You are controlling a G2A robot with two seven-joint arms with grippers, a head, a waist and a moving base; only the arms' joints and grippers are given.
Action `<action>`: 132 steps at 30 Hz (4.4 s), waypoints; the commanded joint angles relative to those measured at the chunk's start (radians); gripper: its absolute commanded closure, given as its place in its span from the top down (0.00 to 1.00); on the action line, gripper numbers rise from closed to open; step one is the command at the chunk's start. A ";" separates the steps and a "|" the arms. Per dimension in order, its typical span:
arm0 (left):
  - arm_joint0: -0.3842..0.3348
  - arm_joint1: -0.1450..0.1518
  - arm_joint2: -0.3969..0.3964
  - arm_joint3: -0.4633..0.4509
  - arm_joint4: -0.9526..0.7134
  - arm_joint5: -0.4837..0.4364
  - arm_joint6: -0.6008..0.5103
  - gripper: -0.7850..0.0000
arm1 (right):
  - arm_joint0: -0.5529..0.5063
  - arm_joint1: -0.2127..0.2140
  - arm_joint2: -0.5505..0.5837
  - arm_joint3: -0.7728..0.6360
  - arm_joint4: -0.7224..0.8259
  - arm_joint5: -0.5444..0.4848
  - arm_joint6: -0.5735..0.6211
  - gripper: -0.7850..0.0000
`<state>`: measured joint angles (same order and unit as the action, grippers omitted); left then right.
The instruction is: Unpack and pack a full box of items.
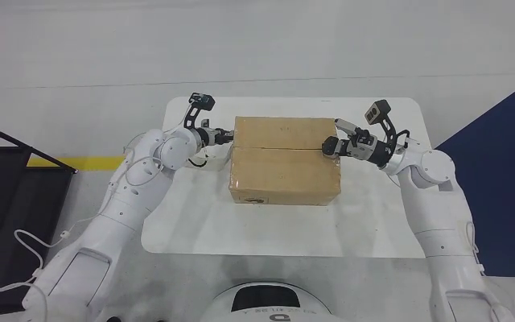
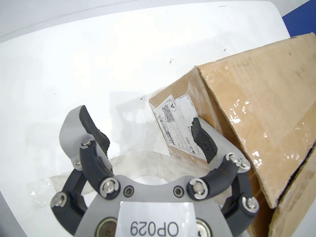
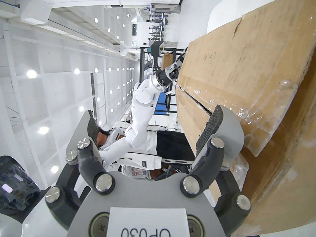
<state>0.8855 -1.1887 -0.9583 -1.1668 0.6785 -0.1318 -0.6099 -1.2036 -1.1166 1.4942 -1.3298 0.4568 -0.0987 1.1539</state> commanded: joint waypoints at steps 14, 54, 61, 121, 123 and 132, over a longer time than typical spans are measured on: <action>0.272 0.077 -0.233 -0.156 -0.006 -0.236 0.111 1.00 | 0.000 0.000 0.000 0.000 0.000 0.000 0.000 1.00; 0.364 0.082 -0.236 -0.142 0.000 -0.344 0.194 1.00 | -0.046 0.005 -0.040 -0.109 -0.084 0.125 -0.125 1.00; 0.350 0.084 -0.221 -0.092 0.006 -0.444 0.162 1.00 | -0.046 0.005 -0.040 -0.109 -0.084 0.125 -0.125 1.00; 0.302 0.053 -0.178 -0.268 0.114 -0.350 0.351 1.00 | -0.025 0.006 -0.098 -0.141 -0.136 0.284 -0.318 1.00; 0.289 0.049 -0.162 -0.276 0.126 -0.336 0.329 1.00 | -0.025 0.006 -0.098 -0.141 -0.136 0.284 -0.318 1.00; 0.217 0.029 -0.082 -0.220 0.165 -0.268 0.215 1.00 | -0.025 0.006 -0.098 -0.141 -0.136 0.284 -0.318 1.00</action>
<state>1.1117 -1.1567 -1.0510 -1.3960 0.8418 -0.4028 -0.3882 -1.2282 -1.1110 1.3965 -1.4710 0.3211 0.1851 0.8364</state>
